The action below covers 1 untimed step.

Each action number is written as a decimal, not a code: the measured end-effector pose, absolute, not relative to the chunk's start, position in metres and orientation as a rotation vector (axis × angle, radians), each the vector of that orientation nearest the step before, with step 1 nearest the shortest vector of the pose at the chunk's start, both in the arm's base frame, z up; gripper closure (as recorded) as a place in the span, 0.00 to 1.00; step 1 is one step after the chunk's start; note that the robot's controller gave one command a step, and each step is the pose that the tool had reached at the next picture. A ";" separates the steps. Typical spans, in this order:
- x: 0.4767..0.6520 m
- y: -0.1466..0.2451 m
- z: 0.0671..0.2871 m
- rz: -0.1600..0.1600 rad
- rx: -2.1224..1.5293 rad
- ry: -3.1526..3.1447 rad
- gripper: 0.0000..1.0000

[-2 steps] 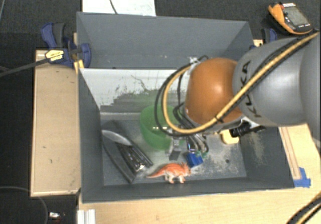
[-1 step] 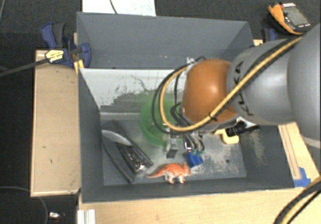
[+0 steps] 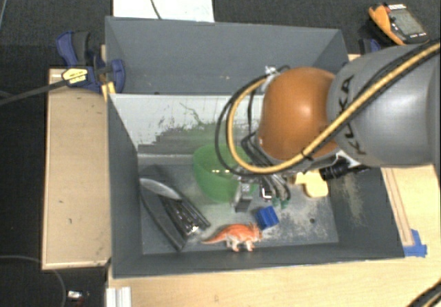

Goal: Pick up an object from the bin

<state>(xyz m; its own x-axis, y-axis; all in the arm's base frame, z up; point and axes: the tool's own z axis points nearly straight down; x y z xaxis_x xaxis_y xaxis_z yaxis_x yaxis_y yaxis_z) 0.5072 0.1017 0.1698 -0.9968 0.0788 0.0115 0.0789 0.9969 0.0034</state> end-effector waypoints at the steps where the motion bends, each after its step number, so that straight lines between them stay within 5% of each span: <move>1: 0.510 0.102 0.222 -0.008 -0.126 -3.135 1.00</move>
Offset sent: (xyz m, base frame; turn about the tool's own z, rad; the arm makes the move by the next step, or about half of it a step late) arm 0.0166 0.0290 0.0022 -0.0251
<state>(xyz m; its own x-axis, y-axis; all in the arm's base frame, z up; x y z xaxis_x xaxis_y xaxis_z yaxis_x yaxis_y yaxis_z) 0.5100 0.1015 0.2216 -0.9968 0.0801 0.0047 0.0801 0.9968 0.0052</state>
